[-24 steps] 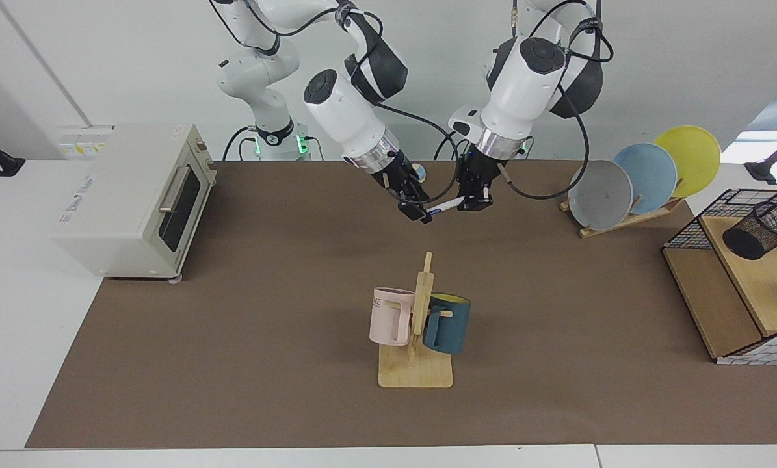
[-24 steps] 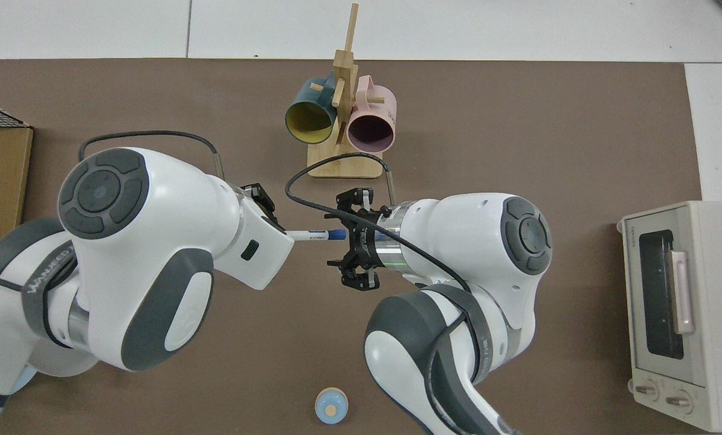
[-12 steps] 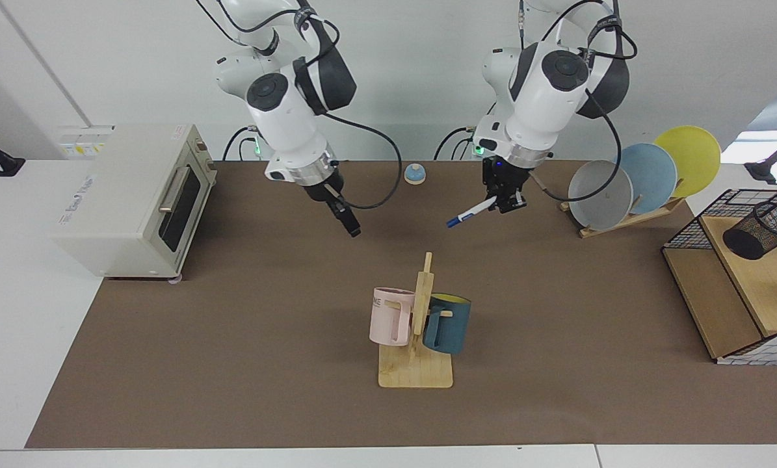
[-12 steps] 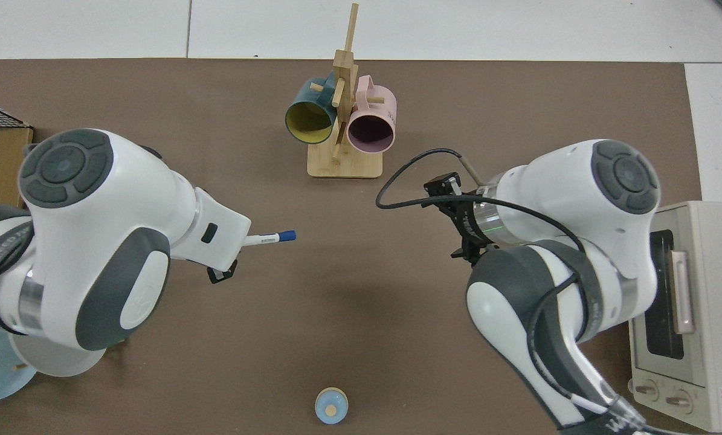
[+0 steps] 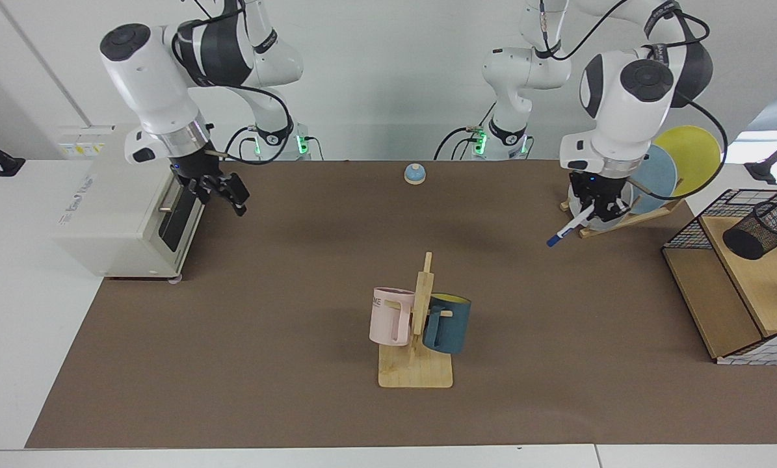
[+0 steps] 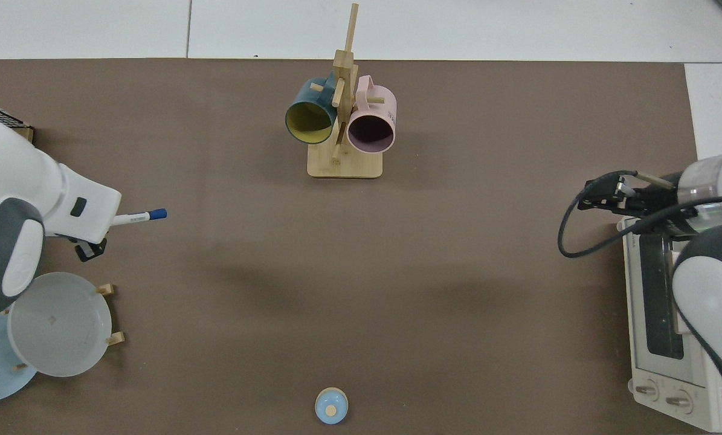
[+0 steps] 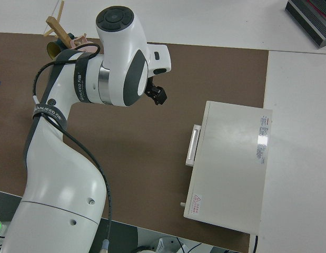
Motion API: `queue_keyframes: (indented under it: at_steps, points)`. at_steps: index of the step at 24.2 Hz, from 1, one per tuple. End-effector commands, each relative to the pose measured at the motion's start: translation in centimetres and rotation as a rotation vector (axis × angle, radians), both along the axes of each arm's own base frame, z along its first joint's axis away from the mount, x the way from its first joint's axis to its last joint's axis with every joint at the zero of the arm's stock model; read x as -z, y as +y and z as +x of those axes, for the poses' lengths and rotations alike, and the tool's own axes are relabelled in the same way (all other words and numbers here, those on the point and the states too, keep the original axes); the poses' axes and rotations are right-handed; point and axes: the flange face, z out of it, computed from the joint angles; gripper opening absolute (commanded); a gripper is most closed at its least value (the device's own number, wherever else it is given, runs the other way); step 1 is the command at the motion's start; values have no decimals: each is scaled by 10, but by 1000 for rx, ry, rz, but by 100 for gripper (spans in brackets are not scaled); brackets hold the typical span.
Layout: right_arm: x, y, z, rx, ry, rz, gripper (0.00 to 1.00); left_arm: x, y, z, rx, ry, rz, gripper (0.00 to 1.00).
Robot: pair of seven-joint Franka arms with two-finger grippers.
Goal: Put markers into pen holder
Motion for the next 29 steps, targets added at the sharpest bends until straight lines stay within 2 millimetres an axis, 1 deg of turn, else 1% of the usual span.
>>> queue_keyframes:
  at_steps: [1,2,3,4,5,6,8,9,11,12,14,16,19,22,23,28,29]
  points:
    - [-32,-29,-14,-249,-27,-74,100,-14,47,18,93,-38,101,0]
    - [-40,-32,-13,-291,-31,-99,100,-20,54,23,124,-46,142,0]
    - [-51,-35,-10,-322,-43,-126,100,-24,66,30,141,-43,183,0]
    - [-55,-37,-9,-342,-41,-142,100,-32,79,35,138,-42,207,0]
    - [-56,-38,-9,-360,-35,-150,100,-34,91,38,123,-36,224,0]
    - [-62,-39,-9,-373,-35,-159,100,-37,108,38,98,-35,243,0]
    - [-79,-41,-10,-390,-49,-173,100,-41,137,37,77,-22,316,0]
    - [-85,-42,-11,-395,-49,-175,100,-47,148,38,85,-21,345,0]
    - [-97,-42,-11,-394,-49,-176,100,-52,161,44,127,2,381,0]
    - [-100,-41,-11,-395,-32,-173,100,-61,168,48,140,1,397,0]
    - [-99,-38,-12,-400,-4,-161,100,-79,184,59,159,-2,452,0]
    - [-100,-36,-12,-400,-8,-155,100,-88,194,66,191,15,515,0]
    - [-100,-34,-12,-395,-8,-156,100,-102,205,71,225,35,580,0]
    - [-101,-37,-15,-383,-11,-154,100,-107,220,69,225,51,602,0]
    - [-101,-37,-16,-383,-10,-152,100,-107,227,67,215,55,608,0]
    - [-100,-35,-20,-388,5,-143,100,-109,245,62,212,70,635,0]
    - [-100,-35,-21,-388,5,-141,100,-108,254,59,208,82,634,0]
